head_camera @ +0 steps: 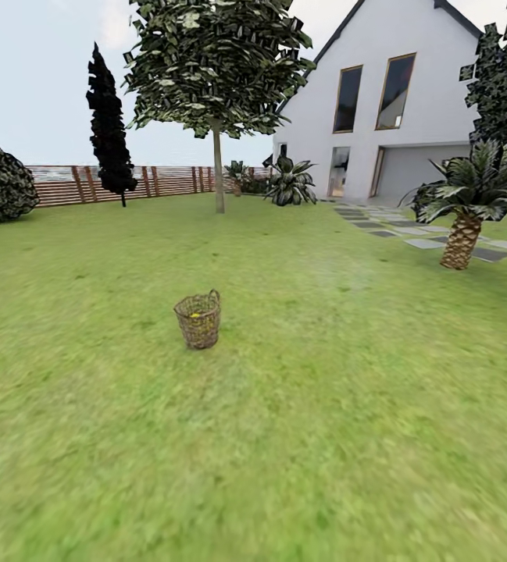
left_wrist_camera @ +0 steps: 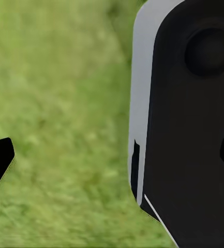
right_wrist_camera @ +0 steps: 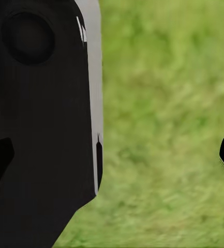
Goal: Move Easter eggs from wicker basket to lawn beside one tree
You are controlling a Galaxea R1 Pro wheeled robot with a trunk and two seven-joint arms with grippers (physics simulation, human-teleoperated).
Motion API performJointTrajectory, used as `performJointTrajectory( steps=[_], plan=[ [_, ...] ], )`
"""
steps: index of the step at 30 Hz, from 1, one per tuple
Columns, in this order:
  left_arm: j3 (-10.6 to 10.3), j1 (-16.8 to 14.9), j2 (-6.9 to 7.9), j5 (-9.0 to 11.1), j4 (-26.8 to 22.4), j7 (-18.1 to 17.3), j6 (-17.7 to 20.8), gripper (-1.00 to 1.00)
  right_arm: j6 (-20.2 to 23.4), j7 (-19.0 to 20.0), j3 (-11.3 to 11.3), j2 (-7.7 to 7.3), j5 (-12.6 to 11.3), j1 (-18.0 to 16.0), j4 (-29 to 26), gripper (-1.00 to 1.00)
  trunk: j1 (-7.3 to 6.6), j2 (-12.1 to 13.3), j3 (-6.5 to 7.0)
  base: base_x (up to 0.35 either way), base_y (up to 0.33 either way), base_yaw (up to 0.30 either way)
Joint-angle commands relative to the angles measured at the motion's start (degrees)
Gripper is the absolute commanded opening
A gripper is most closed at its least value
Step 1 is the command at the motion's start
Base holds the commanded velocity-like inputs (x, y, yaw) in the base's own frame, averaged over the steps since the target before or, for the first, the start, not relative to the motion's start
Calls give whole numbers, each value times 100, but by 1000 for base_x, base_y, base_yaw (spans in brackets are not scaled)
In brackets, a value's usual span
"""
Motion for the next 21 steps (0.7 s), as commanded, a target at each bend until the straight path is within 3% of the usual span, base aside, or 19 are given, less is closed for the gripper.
performJointTrajectory(
  steps=[1, 21],
  plan=[
    [5, 3, 1, 1, -11, -5, 6, 100, -8, -11, 7, 2, -6, -8, 14, 100, 3, -2, -4, 337, 0, 0],
    [6, 3, 1, 1, -11, -5, 2, 100, -8, -11, 23, -3, -4, -8, 14, 100, 3, -2, -4, 337, 0, 0]
  ],
)
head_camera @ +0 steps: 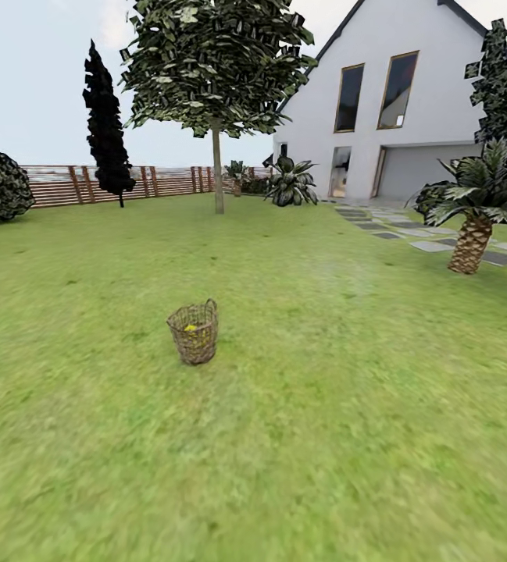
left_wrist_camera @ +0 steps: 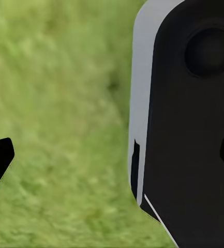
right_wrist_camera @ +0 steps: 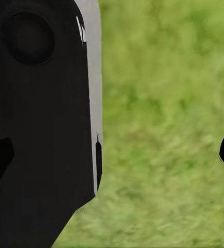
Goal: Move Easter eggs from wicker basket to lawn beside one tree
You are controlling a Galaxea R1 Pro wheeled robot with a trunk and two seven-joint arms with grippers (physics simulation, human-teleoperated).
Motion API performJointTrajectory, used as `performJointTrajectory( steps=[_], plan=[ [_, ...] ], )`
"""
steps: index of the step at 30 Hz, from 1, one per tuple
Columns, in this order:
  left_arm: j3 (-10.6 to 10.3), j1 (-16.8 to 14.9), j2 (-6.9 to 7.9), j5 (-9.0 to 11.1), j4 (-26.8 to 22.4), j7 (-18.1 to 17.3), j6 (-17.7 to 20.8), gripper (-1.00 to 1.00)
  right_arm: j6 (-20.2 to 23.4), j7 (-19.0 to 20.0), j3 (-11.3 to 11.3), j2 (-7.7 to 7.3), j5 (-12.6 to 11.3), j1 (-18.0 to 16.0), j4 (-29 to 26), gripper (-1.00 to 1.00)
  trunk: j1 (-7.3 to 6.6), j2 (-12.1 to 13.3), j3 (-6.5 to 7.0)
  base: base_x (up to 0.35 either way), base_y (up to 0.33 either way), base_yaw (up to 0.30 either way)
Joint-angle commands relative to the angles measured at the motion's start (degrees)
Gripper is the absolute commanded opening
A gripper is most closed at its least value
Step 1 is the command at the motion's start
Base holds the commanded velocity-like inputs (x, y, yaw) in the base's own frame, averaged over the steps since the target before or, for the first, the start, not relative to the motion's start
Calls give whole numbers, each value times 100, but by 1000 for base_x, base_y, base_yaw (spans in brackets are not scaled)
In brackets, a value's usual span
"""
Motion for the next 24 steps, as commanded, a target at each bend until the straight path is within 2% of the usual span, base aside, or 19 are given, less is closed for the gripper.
performJointTrajectory(
  steps=[1, 5, 11, 16, 19, 24],
  plan=[
    [5, 3, 1, 1, -11, -5, 7, 100, -8, -12, 15, 0, 10, -8, 14, 100, 3, -2, -4, 334, 0, 0],
    [-3, 3, 1, -13, -4, 15, 4, 100, -13, -12, 40, 9, 67, -8, 14, 100, 3, -2, -4, 176, 0, 0],
    [-4, 3, -3, -17, -3, 21, 2, 100, -17, -12, 45, 13, 90, -8, 15, 100, 3, -2, -4, 28, 0, 0],
    [20, 166, 123, -3, -100, 3, -16, 100, -9, 4, 35, -149, 95, -172, 58, 100, 3, -2, -4, 0, 0, 0],
    [22, 264, 36, -20, -107, 20, -15, 100, -24, -10, 28, -193, 84, -224, 50, 100, 3, -2, -4, 0, 0, 0],
    [29, 276, 27, -17, -110, 27, -14, 100, -29, -30, 22, -188, 81, -228, 49, 100, 3, -2, -4, 0, 0, 0]
  ],
)
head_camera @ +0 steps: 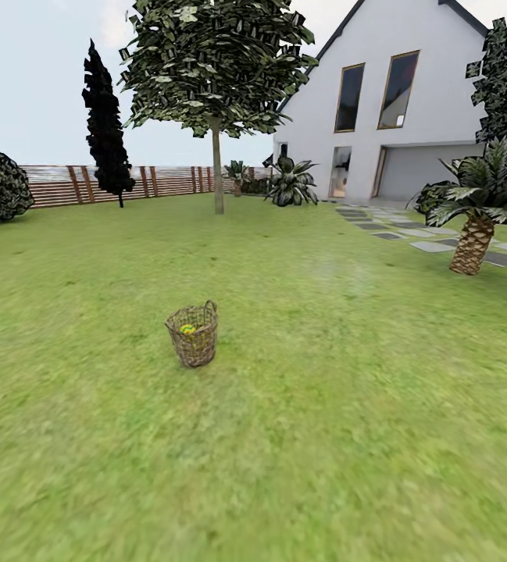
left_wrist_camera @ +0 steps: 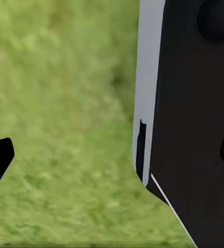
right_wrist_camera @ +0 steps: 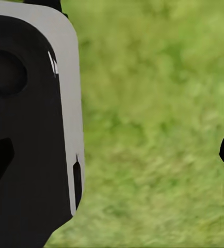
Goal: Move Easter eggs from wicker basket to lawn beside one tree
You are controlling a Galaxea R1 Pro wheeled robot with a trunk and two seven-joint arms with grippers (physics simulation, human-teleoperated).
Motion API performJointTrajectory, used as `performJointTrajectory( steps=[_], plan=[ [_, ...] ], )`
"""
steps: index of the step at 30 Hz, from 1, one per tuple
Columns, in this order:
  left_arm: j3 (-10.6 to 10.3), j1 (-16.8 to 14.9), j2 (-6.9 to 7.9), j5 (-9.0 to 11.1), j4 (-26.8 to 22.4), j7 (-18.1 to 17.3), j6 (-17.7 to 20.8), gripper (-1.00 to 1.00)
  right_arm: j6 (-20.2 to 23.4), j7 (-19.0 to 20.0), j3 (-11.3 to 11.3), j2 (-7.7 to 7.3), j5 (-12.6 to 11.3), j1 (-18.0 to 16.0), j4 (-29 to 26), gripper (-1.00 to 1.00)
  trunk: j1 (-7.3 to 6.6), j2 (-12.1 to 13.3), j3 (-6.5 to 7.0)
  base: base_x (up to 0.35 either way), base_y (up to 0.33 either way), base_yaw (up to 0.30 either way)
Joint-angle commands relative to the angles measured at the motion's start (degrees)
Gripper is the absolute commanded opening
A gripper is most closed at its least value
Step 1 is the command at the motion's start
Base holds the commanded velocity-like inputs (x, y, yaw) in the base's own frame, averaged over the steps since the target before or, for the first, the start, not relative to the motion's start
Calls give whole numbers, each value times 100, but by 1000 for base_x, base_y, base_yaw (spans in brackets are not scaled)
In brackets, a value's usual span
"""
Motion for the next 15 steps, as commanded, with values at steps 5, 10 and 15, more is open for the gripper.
performJointTrajectory(
  steps=[5, 10, 15],
  plan=[
    [7, 5, -15, -4, -21, 1, 3, 100, -35, -16, -3, 2, 3, -10, -38, 100, 0, -2, -4, 0, 0, 0],
    [5, 5, -35, 15, -49, 7, 13, 100, -54, -4, 4, 18, -5, -11, -45, 100, 0, -2, -4, 4, 0, 0],
    [7, 5, -15, 17, -157, 3, 14, 100, -57, -4, -4, 11, -6, -14, -51, 100, 0, -2, -4, 269, 0, 78]
  ],
)
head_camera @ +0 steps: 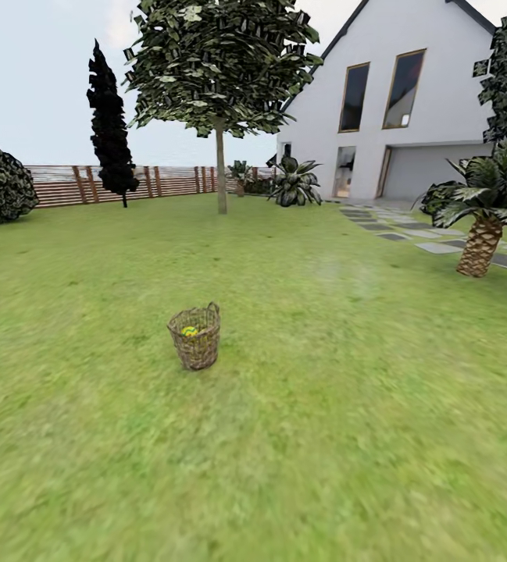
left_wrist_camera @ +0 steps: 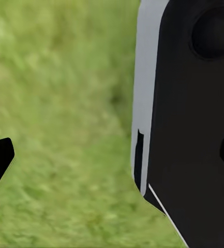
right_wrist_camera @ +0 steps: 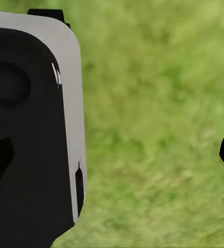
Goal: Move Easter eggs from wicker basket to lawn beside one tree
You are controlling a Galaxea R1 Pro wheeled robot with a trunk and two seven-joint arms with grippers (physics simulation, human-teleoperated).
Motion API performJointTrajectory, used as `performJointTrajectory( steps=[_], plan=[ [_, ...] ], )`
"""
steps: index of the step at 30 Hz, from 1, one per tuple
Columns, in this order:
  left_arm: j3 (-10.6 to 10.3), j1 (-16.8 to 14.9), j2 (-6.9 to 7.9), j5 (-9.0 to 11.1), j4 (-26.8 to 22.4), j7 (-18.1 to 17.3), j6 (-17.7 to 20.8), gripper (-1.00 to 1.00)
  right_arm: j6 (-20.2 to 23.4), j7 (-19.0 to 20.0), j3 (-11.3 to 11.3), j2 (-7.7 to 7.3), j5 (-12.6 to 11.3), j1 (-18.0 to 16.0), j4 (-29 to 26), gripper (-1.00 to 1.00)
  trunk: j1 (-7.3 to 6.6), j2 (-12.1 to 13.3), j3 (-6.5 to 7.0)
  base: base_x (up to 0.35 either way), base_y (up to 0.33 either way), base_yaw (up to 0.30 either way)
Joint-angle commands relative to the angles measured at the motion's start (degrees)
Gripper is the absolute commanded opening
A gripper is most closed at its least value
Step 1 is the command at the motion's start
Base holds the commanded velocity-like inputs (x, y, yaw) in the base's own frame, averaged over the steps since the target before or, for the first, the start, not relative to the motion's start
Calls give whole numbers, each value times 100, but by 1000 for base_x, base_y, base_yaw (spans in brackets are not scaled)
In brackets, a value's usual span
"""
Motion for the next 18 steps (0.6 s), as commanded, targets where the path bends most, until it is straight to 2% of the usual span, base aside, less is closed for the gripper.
performJointTrajectory(
  steps=[1, 16, 18],
  plan=[
    [8, 5, 9, 1, -17, 0, 2, 100, -16, -12, 4, -4, 2, -9, 15, 100, 3, -2, -4, 331, 0, 226],
    [11, 5, 17, 1, -88, -4, 4, 100, -17, -17, -1, 0, 2, -10, 12, 100, 3, -2, -4, 335, 0, 253],
    [9, 5, 16, 1, -89, -16, 10, 100, -2, -8, 2, 27, -3, -11, -157, 100, 3, -2, -6, 339, 0, 267]
  ],
)
